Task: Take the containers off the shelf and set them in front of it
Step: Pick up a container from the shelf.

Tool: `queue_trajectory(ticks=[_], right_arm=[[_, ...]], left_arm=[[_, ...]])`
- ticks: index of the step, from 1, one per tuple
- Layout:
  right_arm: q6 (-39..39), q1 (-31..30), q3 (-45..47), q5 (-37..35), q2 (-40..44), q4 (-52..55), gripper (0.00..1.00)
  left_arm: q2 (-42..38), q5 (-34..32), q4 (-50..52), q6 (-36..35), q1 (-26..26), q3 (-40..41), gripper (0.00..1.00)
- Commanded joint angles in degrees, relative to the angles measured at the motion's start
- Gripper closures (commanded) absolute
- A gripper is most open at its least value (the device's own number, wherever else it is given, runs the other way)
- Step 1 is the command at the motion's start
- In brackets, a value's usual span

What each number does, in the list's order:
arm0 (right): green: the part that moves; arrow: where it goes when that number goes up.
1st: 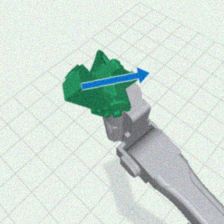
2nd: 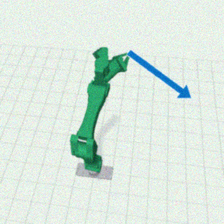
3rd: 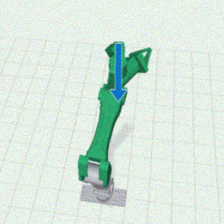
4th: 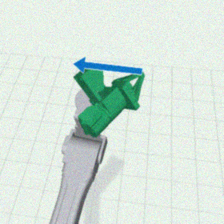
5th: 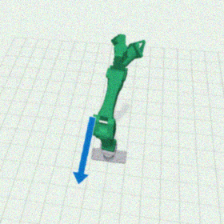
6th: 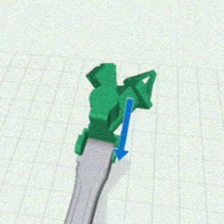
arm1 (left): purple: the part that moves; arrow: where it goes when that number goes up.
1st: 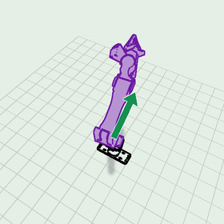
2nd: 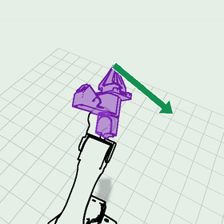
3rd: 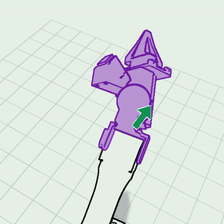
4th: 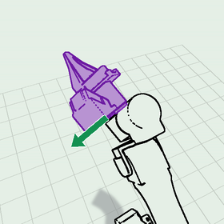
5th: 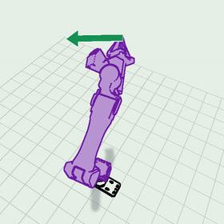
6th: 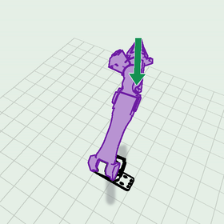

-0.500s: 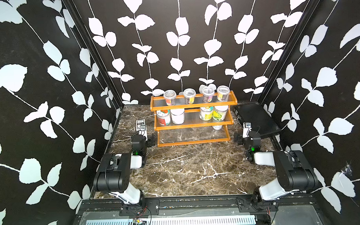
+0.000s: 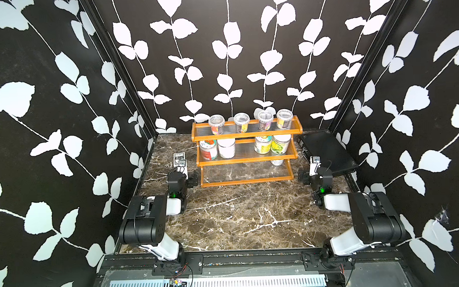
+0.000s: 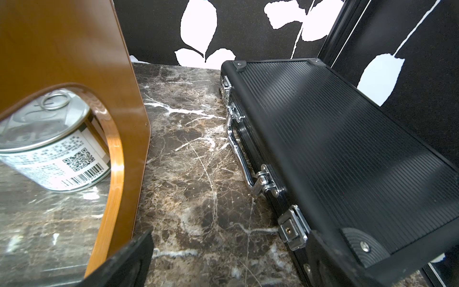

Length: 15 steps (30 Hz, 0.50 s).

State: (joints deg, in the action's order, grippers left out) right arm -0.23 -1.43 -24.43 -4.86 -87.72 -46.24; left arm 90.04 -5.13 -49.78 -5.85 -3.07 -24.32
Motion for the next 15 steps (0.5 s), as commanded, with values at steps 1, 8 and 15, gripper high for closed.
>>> queue_trajectory(ticks=[1, 8, 15], right_arm=[[-0.11, 0.22, 1.07, 0.81, 0.44, -1.44, 0.01], [-1.15, 0.24, -0.36, 3.3, 8.01, 6.76, 0.0], [-2.13, 0.33, -1.45, 5.18, 25.46, 24.23, 0.0]], left_arm=[[-1.81, 0.91, -0.52, -0.6, -0.01, 1.1, 0.01], [-14.46, 3.52, 11.47, -3.01, 0.0, 1.12, 0.01], [-29.75, 2.99, 32.98, -5.43, 0.03, -3.5, 0.01]])
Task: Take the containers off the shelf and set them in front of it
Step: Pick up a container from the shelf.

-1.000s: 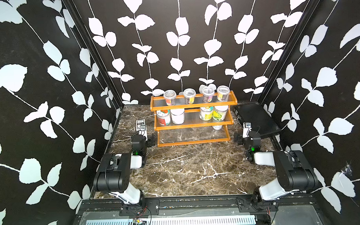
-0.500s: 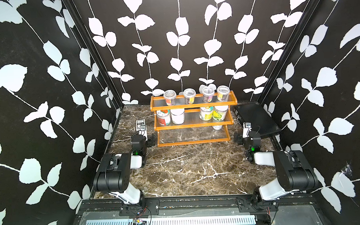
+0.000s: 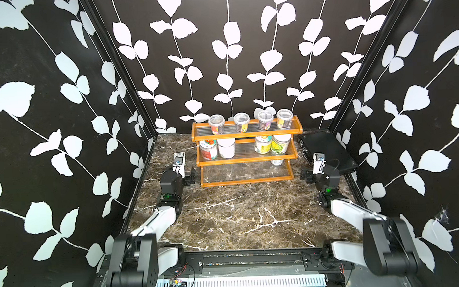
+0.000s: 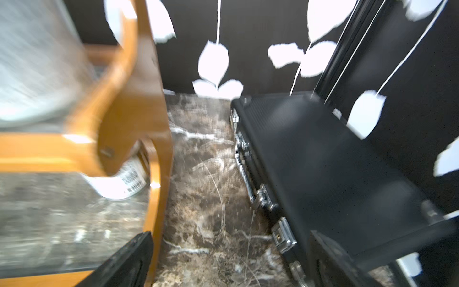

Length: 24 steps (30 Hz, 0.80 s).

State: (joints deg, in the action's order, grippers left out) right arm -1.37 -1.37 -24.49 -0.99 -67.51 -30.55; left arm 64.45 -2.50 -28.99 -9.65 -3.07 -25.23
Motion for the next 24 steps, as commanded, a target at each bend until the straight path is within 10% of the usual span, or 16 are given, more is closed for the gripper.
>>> queue_trajectory(ticks=[1, 12, 24], right_arm=[[-1.34, 0.35, -1.94, 1.87, 8.02, 11.87, 0.0], [-1.02, 0.49, -20.7, 27.45, 21.7, 45.69, 0.0], [-3.11, -1.3, -47.66, 46.78, 12.9, 68.71, 0.0]], left_arm=[[-6.04, -0.17, 16.05, -0.77, 0.02, -3.77, 0.01], [-19.67, 5.57, 47.04, 6.14, -0.1, -21.02, 0.01], [-5.53, 24.98, 61.72, 8.58, -2.05, -50.68, 0.01]])
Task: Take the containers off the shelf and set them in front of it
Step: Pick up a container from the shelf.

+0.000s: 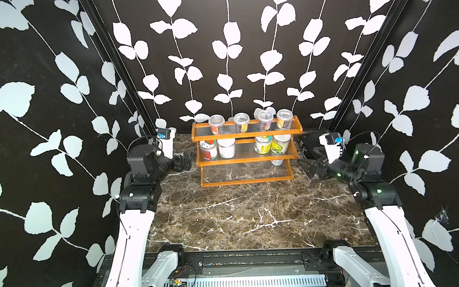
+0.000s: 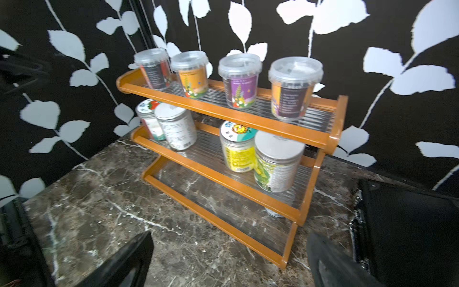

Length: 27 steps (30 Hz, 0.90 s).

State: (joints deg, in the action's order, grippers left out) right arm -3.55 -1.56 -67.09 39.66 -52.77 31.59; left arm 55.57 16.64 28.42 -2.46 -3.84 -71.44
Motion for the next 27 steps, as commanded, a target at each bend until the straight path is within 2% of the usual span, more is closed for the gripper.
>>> queue_trajectory(ticks=[1, 6, 13, 17, 27], right_arm=[[-1.07, -1.97, -6.75, 6.13, -2.81, 7.52, 0.0], [-3.01, -9.23, -18.03, 0.88, -8.65, 11.97, 0.0], [-2.48, -14.93, -27.2, -5.53, -14.16, 15.59, 0.0], [-2.62, -16.84, -28.53, -8.81, -15.92, 17.02, 0.01], [-2.86, -17.83, -28.1, -10.76, -17.3, 15.87, 0.0]], left_arm=[[5.07, 5.71, 4.6, 0.68, -2.4, -6.61, 0.01], [15.56, 1.76, 6.01, -2.38, -8.81, -17.56, 0.01], [25.87, -5.57, 6.56, -3.69, -14.44, -26.68, 0.01], [29.59, -9.36, 6.17, -3.18, -15.15, -29.51, 0.01], [36.75, -11.74, 3.92, -2.29, -15.94, -34.38, 0.08]])
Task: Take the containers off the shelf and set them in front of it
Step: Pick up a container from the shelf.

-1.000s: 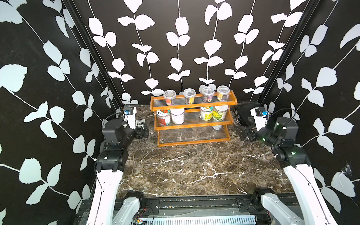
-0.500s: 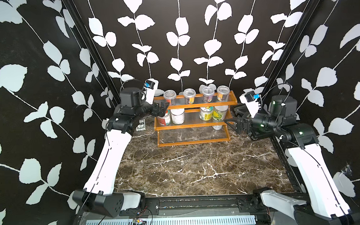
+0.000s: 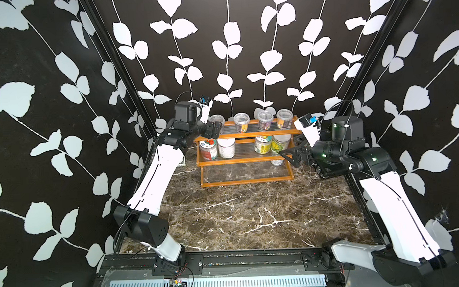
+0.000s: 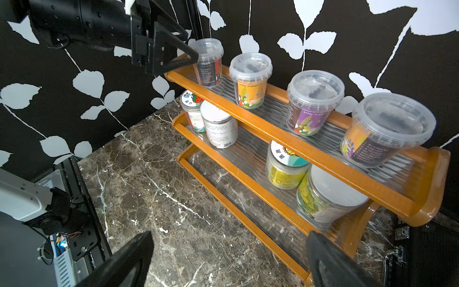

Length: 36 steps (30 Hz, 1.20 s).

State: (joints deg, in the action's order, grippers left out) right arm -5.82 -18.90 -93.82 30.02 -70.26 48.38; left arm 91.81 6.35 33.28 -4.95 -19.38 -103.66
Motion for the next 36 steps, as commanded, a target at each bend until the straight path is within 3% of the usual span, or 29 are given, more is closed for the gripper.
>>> queue_trajectory(ticks=[1, 10, 16, 23, 36], right_arm=[[-0.59, -0.53, -1.21, -1.1, 0.15, -1.17, 0.0], [-0.34, -0.58, 0.9, -0.65, 0.37, -3.07, 0.0], [-0.07, -0.55, 1.94, -0.67, 0.52, -3.98, 0.0], [-0.14, -0.56, 2.21, -0.42, 0.32, -4.42, 0.01], [0.86, -0.52, 3.42, 1.63, 1.3, -6.48, 0.0]], left_arm=[[1.02, -1.22, -0.95, 0.23, -0.56, -2.7, 0.08], [4.83, 1.06, -1.86, 1.58, -1.45, -6.06, 0.11], [5.65, 1.01, -2.49, 1.86, -1.45, -6.34, 0.27], [5.84, 2.15, -2.25, 2.14, -1.45, -6.62, 0.38], [1.9, 2.62, 1.08, 0.42, -1.88, -12.1, 0.44]])
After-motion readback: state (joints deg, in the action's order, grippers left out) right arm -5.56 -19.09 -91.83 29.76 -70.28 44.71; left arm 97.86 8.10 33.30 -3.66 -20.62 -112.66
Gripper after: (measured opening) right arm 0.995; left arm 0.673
